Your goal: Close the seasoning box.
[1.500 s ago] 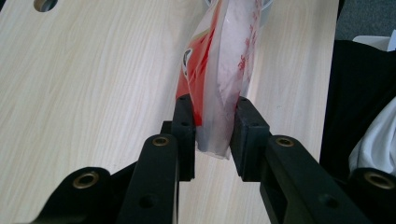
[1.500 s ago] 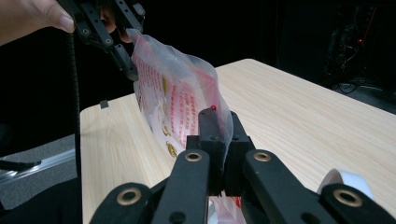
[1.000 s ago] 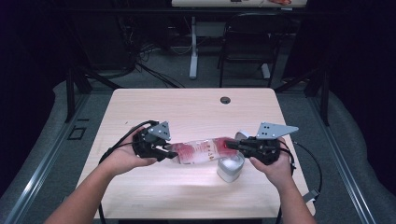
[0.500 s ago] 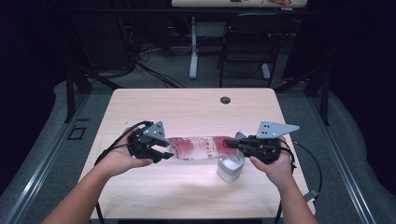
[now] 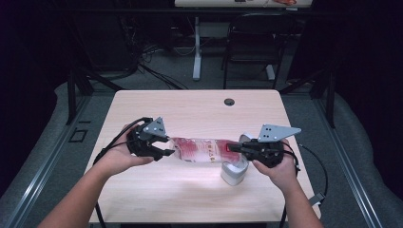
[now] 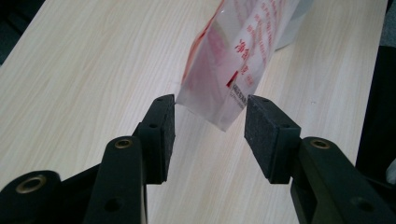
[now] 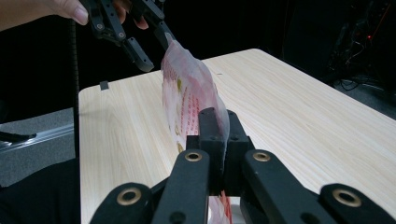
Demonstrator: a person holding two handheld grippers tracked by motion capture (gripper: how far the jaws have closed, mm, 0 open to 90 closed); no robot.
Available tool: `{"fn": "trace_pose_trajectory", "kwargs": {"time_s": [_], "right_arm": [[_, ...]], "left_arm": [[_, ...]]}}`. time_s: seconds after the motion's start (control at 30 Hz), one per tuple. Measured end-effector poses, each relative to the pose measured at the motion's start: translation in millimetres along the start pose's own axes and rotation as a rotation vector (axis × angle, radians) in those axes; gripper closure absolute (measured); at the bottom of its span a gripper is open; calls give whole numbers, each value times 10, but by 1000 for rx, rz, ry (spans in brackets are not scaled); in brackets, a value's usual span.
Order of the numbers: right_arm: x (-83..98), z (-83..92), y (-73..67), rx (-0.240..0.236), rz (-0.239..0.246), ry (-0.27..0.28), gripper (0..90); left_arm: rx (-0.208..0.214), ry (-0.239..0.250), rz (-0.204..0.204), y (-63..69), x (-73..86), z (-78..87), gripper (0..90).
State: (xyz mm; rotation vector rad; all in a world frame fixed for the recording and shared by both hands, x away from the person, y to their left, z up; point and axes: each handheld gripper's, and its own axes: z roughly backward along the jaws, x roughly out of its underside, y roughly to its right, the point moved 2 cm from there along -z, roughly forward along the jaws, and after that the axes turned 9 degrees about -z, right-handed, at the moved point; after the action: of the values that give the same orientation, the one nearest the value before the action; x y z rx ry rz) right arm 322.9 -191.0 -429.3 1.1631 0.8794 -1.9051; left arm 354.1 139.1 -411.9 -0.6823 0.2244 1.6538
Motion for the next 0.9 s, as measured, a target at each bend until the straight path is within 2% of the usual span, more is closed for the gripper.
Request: {"fn": "trace_pose_trajectory", "kwargs": {"time_s": [0.13,0.33,0.43,0.47,0.57,0.9], "right_arm": [[4,6,-2,-2,1,1,900],[-14,-17,-26,2,16,-11,900],[-20,-49,-39,-3,18,-14,900],[-21,-60,-44,-6,17,-13,900],[-30,-77,-54,-7,20,-14,900],[-80,-152,-94,-14,29,-19,899]], "left_arm": [[-11,10,10,-13,7,34,528],[-1,30,-23,26,-110,63,529],[10,23,-59,67,-167,40,603],[31,11,-70,74,-176,32,655],[42,-3,-78,92,-164,-13,708],[78,-11,-72,134,-52,-113,760]]}}
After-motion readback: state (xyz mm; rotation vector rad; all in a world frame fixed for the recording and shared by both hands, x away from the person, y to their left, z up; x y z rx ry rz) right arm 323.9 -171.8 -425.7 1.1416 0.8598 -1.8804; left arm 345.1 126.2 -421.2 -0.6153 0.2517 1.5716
